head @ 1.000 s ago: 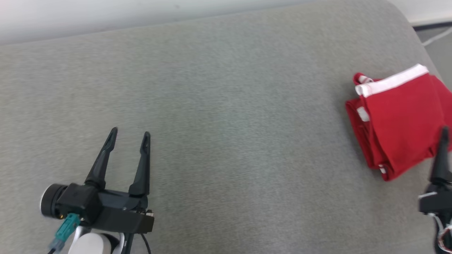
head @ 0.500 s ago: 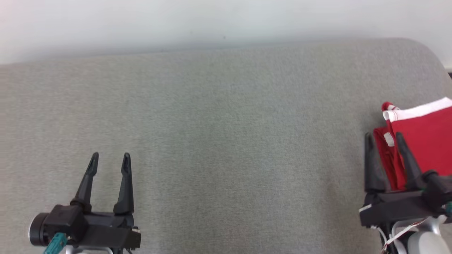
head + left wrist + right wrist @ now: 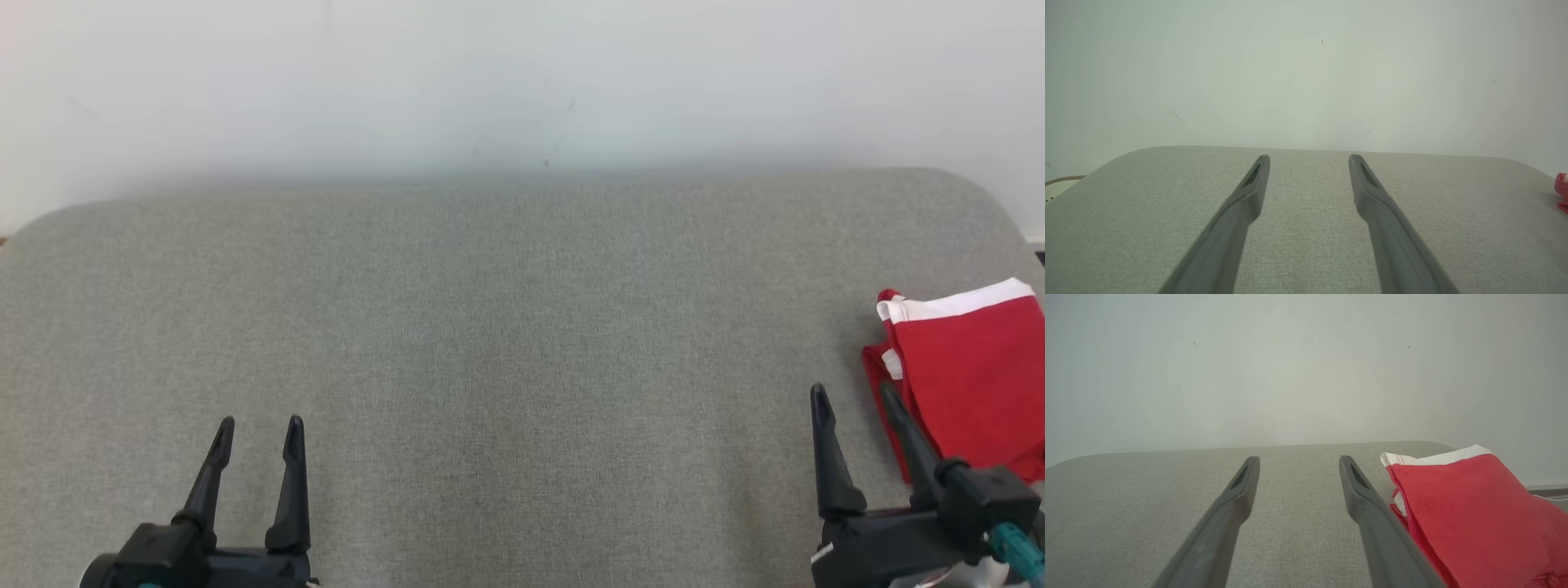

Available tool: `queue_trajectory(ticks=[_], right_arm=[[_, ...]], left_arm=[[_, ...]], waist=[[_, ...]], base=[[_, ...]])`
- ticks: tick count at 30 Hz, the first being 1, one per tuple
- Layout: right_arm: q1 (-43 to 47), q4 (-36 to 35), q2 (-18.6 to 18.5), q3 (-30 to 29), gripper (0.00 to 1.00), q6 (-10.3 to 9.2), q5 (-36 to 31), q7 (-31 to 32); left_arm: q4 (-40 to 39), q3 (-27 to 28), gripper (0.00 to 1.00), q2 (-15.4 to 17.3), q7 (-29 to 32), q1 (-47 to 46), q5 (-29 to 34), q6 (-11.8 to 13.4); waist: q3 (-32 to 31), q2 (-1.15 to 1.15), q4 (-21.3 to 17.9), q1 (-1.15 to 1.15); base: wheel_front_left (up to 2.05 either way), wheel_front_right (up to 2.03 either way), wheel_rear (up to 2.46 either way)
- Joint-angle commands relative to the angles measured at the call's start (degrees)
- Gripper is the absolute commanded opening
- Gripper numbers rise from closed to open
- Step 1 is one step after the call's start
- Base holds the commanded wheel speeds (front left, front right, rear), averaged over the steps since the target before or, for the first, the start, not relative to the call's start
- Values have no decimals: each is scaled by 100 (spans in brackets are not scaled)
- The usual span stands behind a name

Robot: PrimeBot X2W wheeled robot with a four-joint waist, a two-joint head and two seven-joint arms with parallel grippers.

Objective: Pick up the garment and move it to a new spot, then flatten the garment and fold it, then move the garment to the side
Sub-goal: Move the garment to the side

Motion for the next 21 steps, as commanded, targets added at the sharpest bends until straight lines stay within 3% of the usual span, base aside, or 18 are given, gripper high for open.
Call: queue_trajectory(ticks=[1, 21], right_arm=[[87, -26, 14, -1, 100, -4, -40, -6], [277, -118, 64, 79, 100, -4, -53, 54]], left_arm=[[10, 18, 100, 24, -43, 90, -21, -3], [252, -50, 100, 93, 10, 98, -10, 44]], waist=[[-96, 0, 11, 1], [-198, 0, -24, 1]], base=[[0, 0, 0], [0, 0, 0]])
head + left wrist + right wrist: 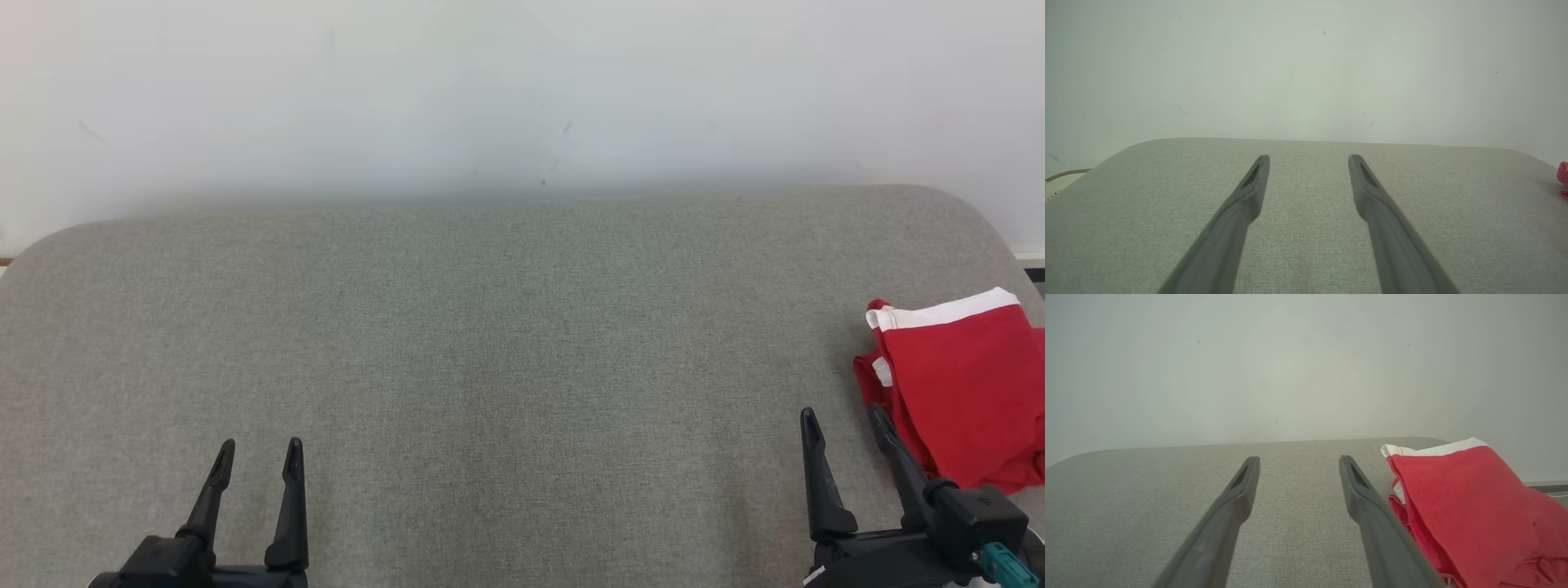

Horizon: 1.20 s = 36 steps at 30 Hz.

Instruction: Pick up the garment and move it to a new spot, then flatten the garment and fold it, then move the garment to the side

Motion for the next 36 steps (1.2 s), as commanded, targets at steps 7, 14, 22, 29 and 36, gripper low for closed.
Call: queue_trajectory(ticks=[7, 14, 22, 29, 36], right_arm=[[-29, 25, 2, 38, 100, -4, 5, -38], [-92, 78, -10, 88, 100, -4, 76, 1], [6, 181, 12, 99, 0, 1, 82, -7], [150, 261, -84, -28, 0, 1, 918, 85], [218, 327, -189, -198, 0, 1, 1848, 233]], left_arm=[[66, -29, 100, 57, 8, -43, -5, 38], [57, -55, 100, 73, 28, -52, -51, 52], [140, -93, 0, 1, 51, 31, -41, 37], [108, -136, 0, -98, 70, 232, -638, -73], [44, -154, 0, -169, 93, 374, -1313, -212]], waist=[[17, 0, 22, 0], [33, 0, -1, 0], [40, 0, -13, 0], [36, 0, -15, 0], [31, 0, -19, 0]], base=[[0, 0, 0], [0, 0, 0], [0, 0, 0], [0, 0, 0], [0, 0, 0]])
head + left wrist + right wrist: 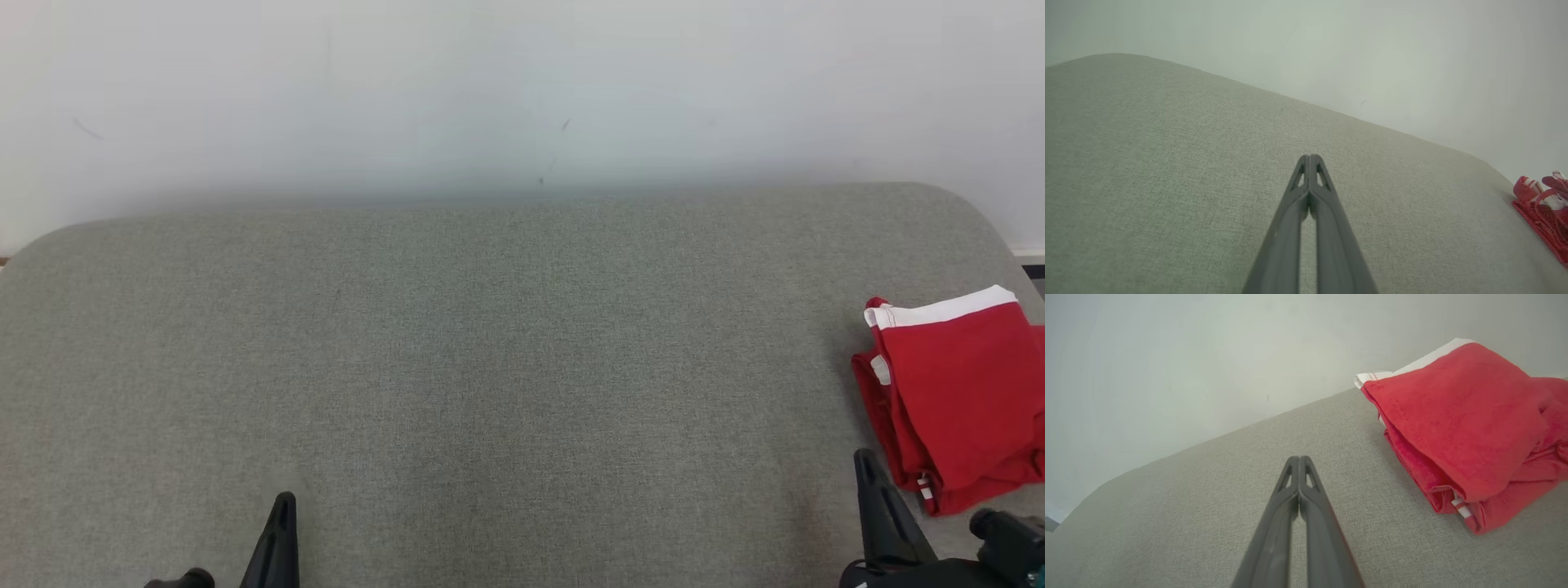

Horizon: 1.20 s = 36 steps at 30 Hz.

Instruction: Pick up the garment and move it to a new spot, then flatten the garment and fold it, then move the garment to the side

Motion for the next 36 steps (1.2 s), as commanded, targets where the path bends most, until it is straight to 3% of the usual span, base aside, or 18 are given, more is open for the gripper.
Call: queue_trajectory(ticks=[1, 16, 36], right_arm=[[6, -72, -81, -75, 0, -1, 312, 38], [148, 49, -182, -488, 0, -1, 2051, 406], [274, 186, -208, -976, 0, -2, 3692, 853]], left_arm=[[-116, 12, 0, 6, 17, 15, -251, -47], [-252, -31, 0, -135, 54, 308, -1586, -328], [-387, -75, 0, -277, 93, 605, -2889, -610]], waist=[[-1, 0, 0, 0], [-14, 0, -7, 0], [-30, 0, -15, 0]], base=[[0, 0, 0], [0, 0, 0], [0, 0, 0]])
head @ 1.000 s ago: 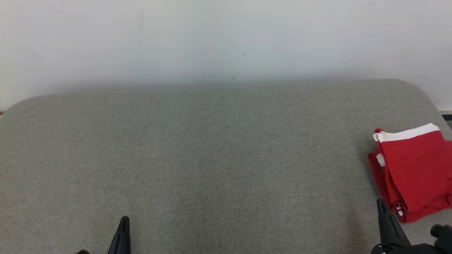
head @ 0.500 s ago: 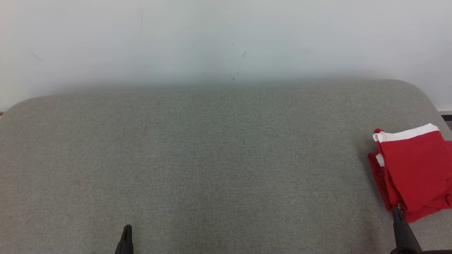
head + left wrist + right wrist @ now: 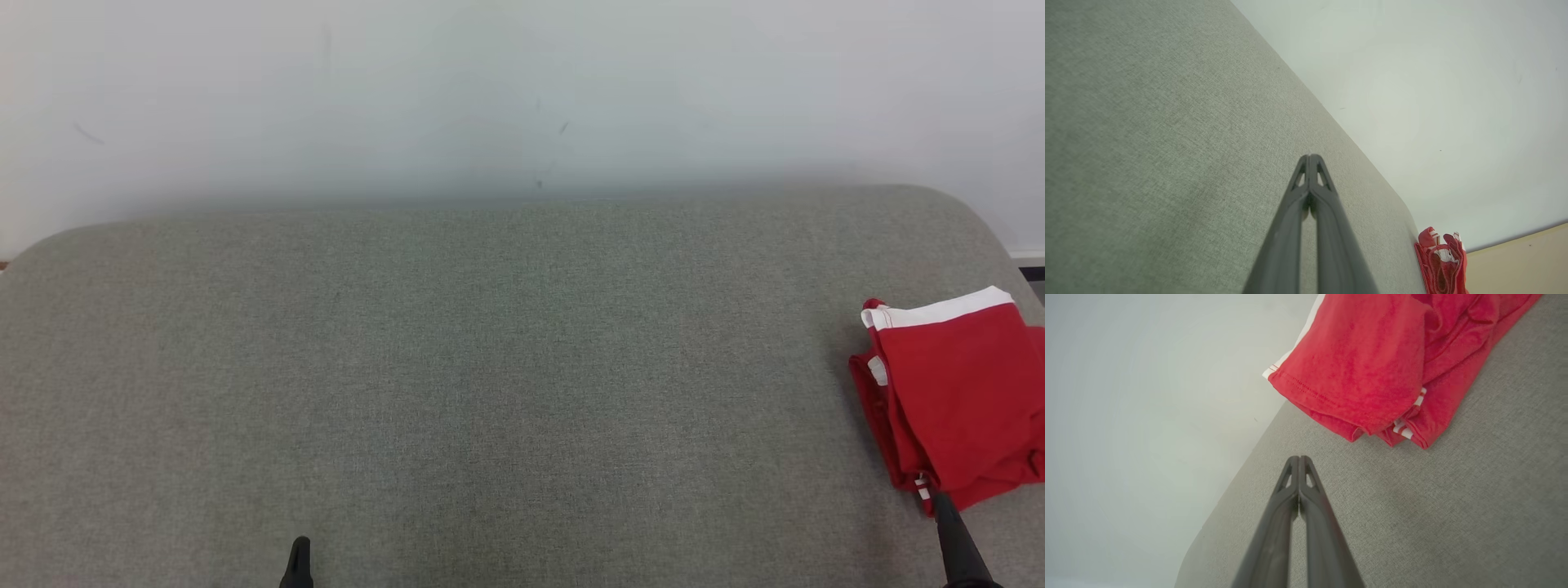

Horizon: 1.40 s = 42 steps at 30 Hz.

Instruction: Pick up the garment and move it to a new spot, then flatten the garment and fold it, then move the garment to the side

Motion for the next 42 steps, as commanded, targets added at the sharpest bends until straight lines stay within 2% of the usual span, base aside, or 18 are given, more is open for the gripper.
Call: queue_trajectory(ticks=[1, 22, 42], right_arm=[[27, -42, -57, -57, 0, -1, 169, 37], [118, 94, -19, -558, 0, -1, 1601, 503], [179, 209, 36, -968, 0, -1, 2659, 885]], left_arm=[[-86, 2, 0, 3, 14, 29, -148, -47], [-209, -34, 0, -122, 45, 299, -1314, -299], [-299, -64, 0, -221, 72, 515, -2211, -488]], waist=[[0, 0, 0, 0], [-18, 0, -9, 0], [-34, 0, -16, 0]], base=[[0, 0, 0], [0, 0, 0], [0, 0, 0]])
